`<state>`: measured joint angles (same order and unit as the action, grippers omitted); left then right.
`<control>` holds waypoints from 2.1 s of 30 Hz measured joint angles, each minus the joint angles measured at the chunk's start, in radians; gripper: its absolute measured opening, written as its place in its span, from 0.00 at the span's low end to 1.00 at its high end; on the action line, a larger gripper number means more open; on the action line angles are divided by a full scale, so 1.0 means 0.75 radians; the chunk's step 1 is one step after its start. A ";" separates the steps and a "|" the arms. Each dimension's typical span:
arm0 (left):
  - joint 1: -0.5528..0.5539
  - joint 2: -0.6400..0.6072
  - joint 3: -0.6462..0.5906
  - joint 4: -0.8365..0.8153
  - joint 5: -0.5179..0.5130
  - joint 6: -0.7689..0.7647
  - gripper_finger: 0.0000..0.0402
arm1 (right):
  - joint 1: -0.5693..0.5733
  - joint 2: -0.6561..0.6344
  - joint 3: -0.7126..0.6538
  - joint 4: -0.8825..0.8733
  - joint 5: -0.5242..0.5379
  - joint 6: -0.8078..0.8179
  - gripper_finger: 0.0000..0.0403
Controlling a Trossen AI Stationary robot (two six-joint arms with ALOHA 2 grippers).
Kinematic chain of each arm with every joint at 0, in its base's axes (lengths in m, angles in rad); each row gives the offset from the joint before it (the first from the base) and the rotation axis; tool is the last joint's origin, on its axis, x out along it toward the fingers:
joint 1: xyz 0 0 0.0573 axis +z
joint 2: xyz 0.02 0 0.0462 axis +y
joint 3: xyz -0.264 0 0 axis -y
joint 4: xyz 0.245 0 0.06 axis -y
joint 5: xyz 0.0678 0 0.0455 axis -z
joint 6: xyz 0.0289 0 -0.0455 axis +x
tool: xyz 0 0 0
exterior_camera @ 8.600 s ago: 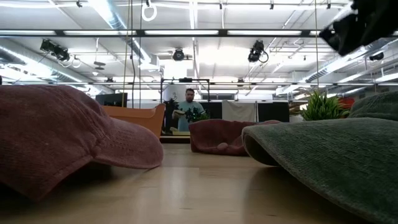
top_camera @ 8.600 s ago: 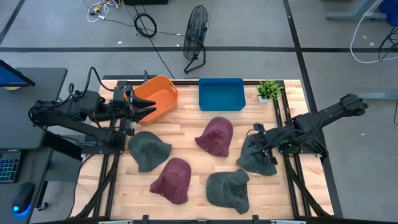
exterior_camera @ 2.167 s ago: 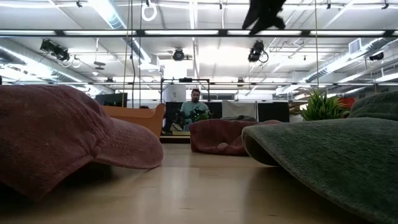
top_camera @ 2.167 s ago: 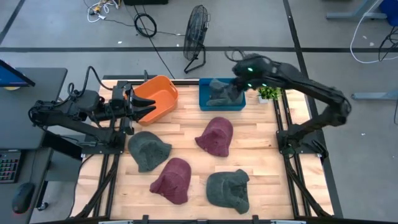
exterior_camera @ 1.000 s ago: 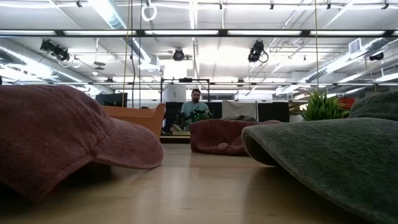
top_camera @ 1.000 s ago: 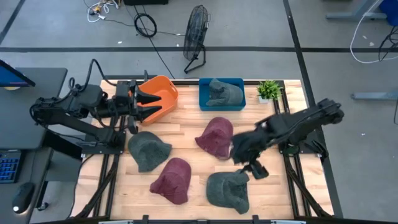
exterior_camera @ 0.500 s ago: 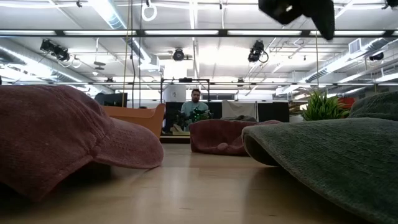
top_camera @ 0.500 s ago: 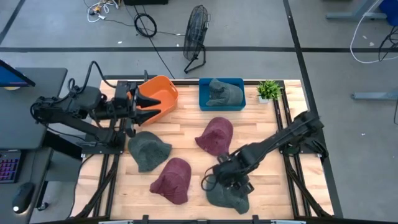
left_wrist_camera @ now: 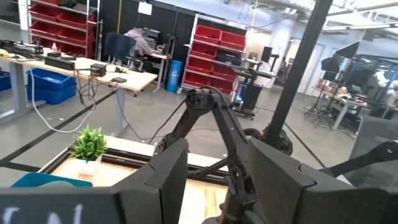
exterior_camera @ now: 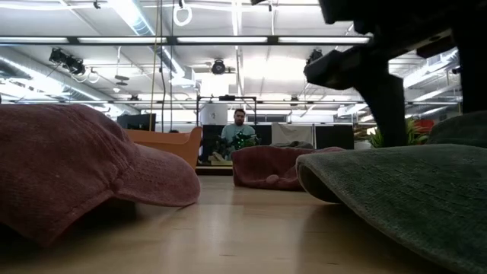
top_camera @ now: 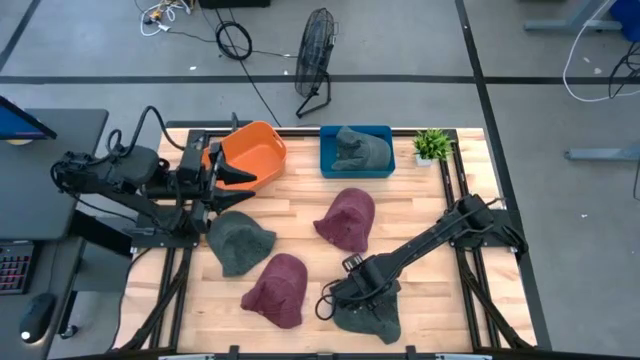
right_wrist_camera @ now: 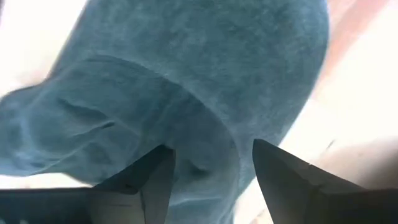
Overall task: Pick & Place hat
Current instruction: Put the bottom black cap into the blue bin
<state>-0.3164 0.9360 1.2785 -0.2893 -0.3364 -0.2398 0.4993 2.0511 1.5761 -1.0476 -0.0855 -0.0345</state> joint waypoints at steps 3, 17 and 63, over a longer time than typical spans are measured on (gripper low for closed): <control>-0.014 0.000 0.000 0.001 0.000 0.001 0.43 | 0.000 0.005 0.000 0.008 0.043 -0.009 0.54; -0.023 0.000 0.000 0.012 0.000 0.000 0.43 | -0.001 0.002 0.000 0.047 0.009 0.001 0.09; -0.022 -0.001 0.000 0.163 -0.049 0.032 0.43 | -0.716 -0.974 0.000 -0.242 1.071 1.129 0.00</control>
<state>-0.3332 0.9356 1.2781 -0.1673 -0.3733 -0.2157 -0.0377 1.3209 1.5761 -1.2289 0.7178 0.8119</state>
